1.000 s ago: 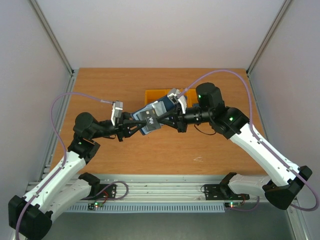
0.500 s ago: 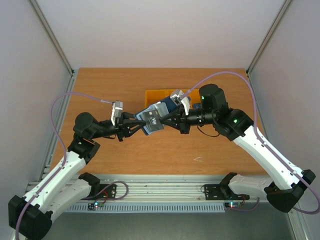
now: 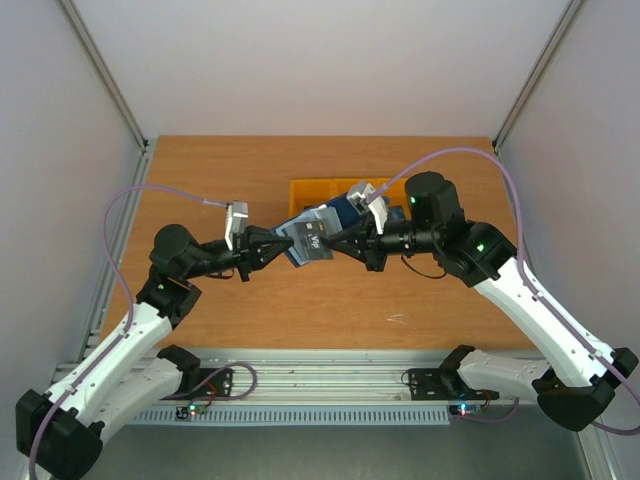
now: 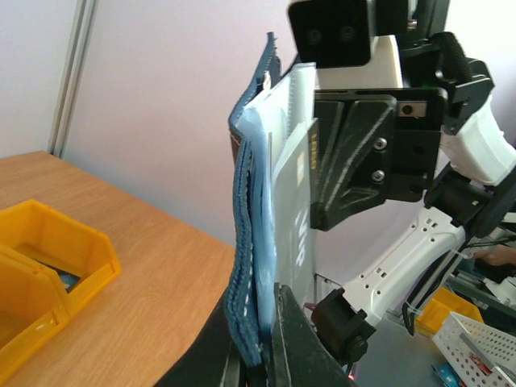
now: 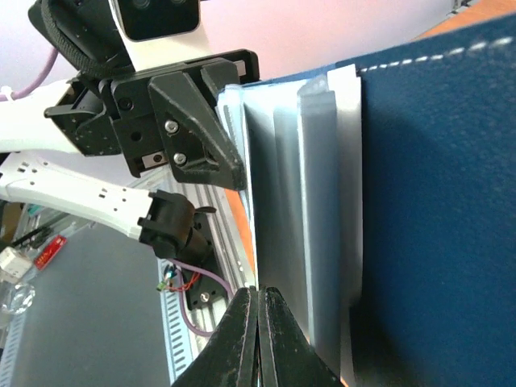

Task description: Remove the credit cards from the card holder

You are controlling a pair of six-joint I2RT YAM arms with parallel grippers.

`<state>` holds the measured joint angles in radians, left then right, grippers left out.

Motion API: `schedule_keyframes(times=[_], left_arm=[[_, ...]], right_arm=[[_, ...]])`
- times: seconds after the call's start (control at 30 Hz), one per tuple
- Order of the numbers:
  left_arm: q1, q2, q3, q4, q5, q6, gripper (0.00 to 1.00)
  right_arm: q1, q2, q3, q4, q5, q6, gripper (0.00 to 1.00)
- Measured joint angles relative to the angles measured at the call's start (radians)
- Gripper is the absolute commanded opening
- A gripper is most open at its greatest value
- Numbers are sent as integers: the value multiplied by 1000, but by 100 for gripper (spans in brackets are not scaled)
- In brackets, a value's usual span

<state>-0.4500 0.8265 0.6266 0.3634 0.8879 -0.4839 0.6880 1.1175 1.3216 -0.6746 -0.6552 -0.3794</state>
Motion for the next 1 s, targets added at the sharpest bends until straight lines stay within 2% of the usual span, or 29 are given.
schedule_keyframes(times=[0.53, 0.83, 1.0], left_arm=[[-27, -2, 12, -63, -80, 37, 0], [-3, -3, 12, -53, -71, 43, 0], [4, -3, 12, -52, -76, 40, 0]], right_arm=[[-22, -23, -1, -80, 27, -32, 1], [-56, 54, -5, 53, -54, 66, 1], [-67, 90, -6, 111, -80, 103, 10]])
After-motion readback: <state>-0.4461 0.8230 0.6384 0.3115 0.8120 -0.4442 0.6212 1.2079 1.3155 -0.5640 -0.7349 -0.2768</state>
